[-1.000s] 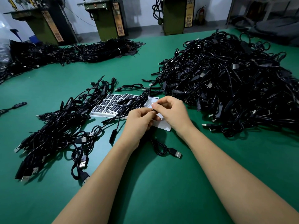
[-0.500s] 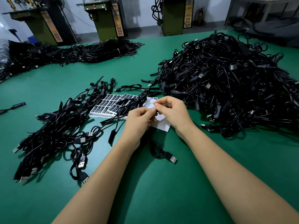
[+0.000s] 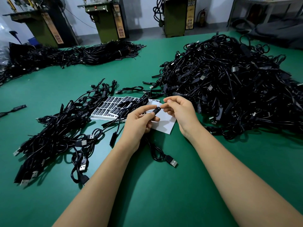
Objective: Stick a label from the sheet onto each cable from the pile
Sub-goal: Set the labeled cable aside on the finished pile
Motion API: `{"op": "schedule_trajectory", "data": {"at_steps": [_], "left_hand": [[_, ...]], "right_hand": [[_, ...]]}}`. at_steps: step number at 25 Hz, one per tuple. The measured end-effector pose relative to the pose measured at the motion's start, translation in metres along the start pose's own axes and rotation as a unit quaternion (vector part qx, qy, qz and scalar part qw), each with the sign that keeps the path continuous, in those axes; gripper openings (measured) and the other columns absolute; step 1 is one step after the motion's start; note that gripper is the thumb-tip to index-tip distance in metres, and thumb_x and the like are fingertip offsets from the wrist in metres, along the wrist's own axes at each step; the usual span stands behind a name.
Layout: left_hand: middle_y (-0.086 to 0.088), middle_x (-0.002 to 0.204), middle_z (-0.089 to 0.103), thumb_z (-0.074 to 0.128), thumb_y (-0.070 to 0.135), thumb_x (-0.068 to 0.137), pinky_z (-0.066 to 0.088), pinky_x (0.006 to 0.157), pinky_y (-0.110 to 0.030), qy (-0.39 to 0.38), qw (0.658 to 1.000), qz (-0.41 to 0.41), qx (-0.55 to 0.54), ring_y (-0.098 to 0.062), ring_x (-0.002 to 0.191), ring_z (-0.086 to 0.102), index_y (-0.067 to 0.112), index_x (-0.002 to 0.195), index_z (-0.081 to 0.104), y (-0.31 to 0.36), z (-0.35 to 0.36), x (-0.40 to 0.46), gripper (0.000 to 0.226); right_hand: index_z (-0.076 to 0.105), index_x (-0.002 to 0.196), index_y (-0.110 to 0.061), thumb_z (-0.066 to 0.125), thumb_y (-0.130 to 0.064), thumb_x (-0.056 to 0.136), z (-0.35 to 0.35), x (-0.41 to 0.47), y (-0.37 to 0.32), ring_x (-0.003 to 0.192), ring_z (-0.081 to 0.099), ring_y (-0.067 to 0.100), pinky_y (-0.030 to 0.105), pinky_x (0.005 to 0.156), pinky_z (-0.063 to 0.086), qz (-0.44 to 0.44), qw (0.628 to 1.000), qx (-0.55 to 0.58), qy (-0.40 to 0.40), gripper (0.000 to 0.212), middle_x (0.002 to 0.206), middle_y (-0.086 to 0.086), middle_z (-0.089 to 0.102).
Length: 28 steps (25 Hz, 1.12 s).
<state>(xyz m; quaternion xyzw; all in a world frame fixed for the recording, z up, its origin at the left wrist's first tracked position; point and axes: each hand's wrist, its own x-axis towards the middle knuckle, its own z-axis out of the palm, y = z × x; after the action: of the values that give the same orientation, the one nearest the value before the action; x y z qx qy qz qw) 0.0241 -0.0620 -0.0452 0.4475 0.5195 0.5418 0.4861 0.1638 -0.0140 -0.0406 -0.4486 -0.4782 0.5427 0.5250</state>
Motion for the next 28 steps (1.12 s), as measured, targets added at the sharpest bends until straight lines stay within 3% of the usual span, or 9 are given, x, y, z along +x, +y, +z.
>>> {"op": "schedule_trajectory", "data": {"at_steps": [12,18,22,25,26,27,28], "left_hand": [[-0.009,0.075,0.069,0.051,0.001,0.096,0.036,0.043,-0.013,0.034,0.999,0.023,-0.008,-0.008,0.051,0.047,0.000,0.102,0.064,0.021,-0.006,-0.015,0.015],[-0.004,0.071,0.072,0.052,0.002,0.094,0.037,0.039,-0.013,0.187,0.973,0.136,-0.002,-0.005,0.048,0.052,0.011,0.090,0.059,0.104,-0.084,-0.028,0.012],[-0.001,0.051,0.066,0.051,0.001,0.092,0.030,0.033,-0.013,0.304,0.945,0.079,0.086,-0.004,0.037,0.048,0.005,0.082,0.054,0.129,-0.146,-0.010,0.011],[-0.005,0.051,0.065,0.053,0.003,0.094,0.038,0.037,-0.015,0.309,0.930,-0.032,0.195,-0.010,0.042,0.054,-0.007,0.088,0.058,0.120,-0.178,0.001,0.012],[-0.010,0.061,0.068,0.055,0.007,0.094,0.045,0.046,-0.021,0.295,0.912,-0.056,0.279,-0.017,0.054,0.059,-0.007,0.092,0.061,0.112,-0.185,0.003,0.015],[-0.016,0.075,0.070,0.057,0.012,0.093,0.049,0.061,-0.029,0.289,0.871,-0.065,0.393,-0.027,0.070,0.062,-0.004,0.094,0.066,0.103,-0.188,0.003,0.018],[-0.020,0.088,0.069,0.059,0.018,0.092,0.047,0.074,-0.036,0.294,0.806,-0.062,0.510,-0.033,0.085,0.060,0.000,0.096,0.068,0.097,-0.187,0.003,0.020]], "right_hand": [[0.064,0.087,-0.008,0.045,0.000,0.097,-0.008,0.004,-0.003,0.060,0.061,0.007,0.015,0.057,0.048,0.049,0.991,0.120,0.016,0.023,0.067,0.001,0.071],[0.064,0.087,-0.007,0.045,0.002,0.096,-0.012,0.002,-0.008,0.056,0.062,0.006,0.015,0.054,0.049,0.077,0.979,0.189,0.025,0.023,0.065,0.002,0.070],[0.065,0.088,-0.006,0.045,0.002,0.095,-0.013,0.002,-0.009,0.057,0.062,0.007,0.015,0.055,0.050,0.079,0.981,0.174,0.025,0.022,0.066,0.003,0.071],[0.065,0.088,-0.007,0.046,0.001,0.096,-0.010,0.003,-0.007,0.059,0.062,0.007,0.015,0.057,0.050,0.073,0.988,0.135,0.019,0.022,0.066,0.002,0.071],[0.065,0.088,-0.007,0.046,0.000,0.096,-0.009,0.003,-0.006,0.060,0.062,0.007,0.015,0.057,0.049,0.070,0.989,0.128,0.018,0.022,0.066,0.002,0.071],[0.065,0.088,-0.008,0.046,0.000,0.096,-0.009,0.004,-0.005,0.060,0.061,0.008,0.016,0.057,0.049,0.068,0.990,0.124,0.018,0.022,0.066,0.002,0.071],[0.065,0.088,-0.008,0.046,0.000,0.096,-0.009,0.004,-0.005,0.061,0.061,0.008,0.016,0.058,0.049,0.067,0.990,0.121,0.018,0.022,0.067,0.002,0.071]]}}
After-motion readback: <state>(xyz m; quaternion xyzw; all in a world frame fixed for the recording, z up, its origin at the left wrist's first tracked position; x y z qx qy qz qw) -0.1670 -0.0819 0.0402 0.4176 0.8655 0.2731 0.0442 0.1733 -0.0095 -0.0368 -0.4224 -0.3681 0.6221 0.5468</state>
